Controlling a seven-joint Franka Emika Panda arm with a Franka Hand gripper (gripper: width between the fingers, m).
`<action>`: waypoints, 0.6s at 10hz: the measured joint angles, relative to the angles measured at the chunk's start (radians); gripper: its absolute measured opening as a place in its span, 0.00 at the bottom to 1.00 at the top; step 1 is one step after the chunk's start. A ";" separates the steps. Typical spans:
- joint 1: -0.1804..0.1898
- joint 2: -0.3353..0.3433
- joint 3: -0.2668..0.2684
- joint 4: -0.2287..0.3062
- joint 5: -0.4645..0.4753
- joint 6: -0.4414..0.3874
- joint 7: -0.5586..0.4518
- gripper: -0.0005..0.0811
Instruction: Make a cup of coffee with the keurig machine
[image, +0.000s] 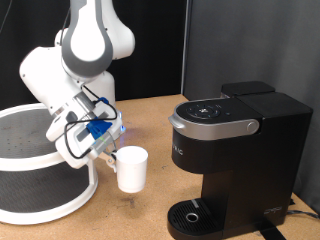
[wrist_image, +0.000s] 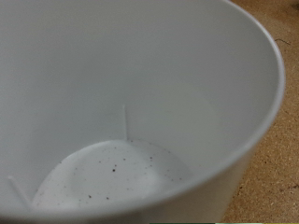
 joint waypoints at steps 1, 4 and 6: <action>0.002 0.026 0.005 0.008 0.016 0.004 -0.015 0.09; 0.006 0.084 0.031 0.036 0.094 0.004 -0.076 0.09; 0.009 0.106 0.053 0.055 0.137 0.004 -0.102 0.09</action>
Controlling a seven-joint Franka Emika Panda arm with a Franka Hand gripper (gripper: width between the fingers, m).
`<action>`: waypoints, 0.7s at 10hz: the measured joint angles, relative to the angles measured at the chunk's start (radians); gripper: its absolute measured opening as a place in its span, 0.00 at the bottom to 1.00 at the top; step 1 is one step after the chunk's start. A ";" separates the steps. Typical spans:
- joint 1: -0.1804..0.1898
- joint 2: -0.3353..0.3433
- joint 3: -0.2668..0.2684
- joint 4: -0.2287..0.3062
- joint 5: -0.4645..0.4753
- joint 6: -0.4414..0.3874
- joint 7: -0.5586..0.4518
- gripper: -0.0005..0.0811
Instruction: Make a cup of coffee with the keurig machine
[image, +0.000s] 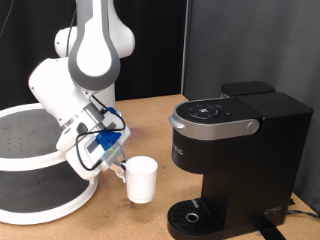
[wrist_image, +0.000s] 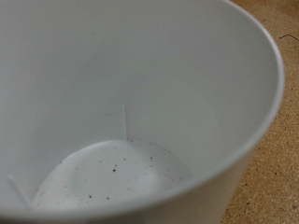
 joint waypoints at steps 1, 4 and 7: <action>0.002 0.015 0.012 0.011 0.018 0.001 -0.004 0.09; 0.013 0.066 0.052 0.045 0.078 0.001 -0.014 0.09; 0.026 0.111 0.098 0.074 0.194 0.003 -0.098 0.09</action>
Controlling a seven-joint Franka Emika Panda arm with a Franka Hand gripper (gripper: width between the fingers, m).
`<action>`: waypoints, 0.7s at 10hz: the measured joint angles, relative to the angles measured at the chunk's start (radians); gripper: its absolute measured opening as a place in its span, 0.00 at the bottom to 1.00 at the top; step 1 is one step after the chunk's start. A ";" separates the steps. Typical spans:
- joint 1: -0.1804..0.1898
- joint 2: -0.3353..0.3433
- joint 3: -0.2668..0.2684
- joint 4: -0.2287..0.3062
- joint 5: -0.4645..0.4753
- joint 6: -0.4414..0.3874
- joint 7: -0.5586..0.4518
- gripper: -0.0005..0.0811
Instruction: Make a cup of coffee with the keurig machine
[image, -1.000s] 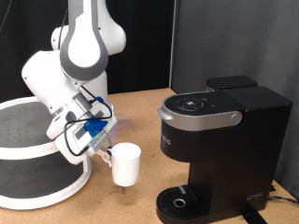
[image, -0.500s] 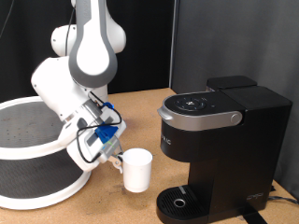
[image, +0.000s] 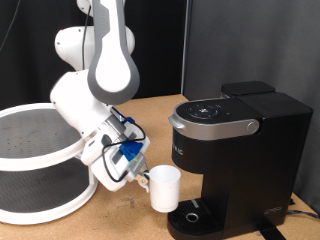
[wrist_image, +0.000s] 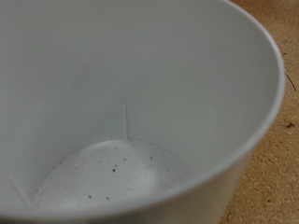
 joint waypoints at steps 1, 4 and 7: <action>0.007 0.010 0.014 0.007 0.029 0.002 -0.019 0.09; 0.025 0.030 0.055 0.017 0.104 0.012 -0.063 0.09; 0.044 0.048 0.089 0.030 0.177 0.048 -0.095 0.09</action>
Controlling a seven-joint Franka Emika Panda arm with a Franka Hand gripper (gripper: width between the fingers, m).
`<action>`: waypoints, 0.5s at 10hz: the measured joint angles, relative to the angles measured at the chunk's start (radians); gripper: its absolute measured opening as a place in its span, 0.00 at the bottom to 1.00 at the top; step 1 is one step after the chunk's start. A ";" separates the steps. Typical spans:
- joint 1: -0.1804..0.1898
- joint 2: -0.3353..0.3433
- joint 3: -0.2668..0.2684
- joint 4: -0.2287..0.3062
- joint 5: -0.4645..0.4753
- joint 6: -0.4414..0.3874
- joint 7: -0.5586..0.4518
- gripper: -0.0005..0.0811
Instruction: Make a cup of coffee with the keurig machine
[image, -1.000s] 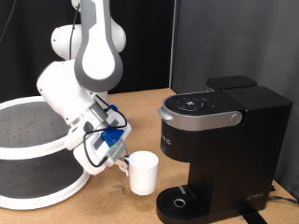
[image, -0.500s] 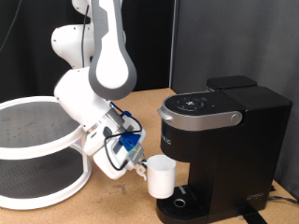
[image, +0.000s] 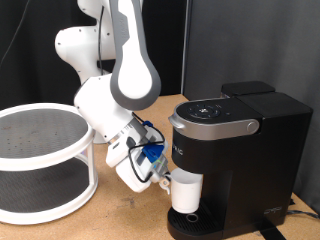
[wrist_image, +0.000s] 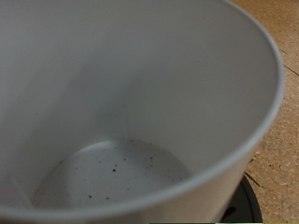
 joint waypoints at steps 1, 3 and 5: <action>0.003 0.013 0.010 0.010 0.025 0.009 -0.013 0.09; 0.011 0.043 0.024 0.034 0.066 0.029 -0.037 0.09; 0.014 0.069 0.029 0.051 0.083 0.033 -0.052 0.09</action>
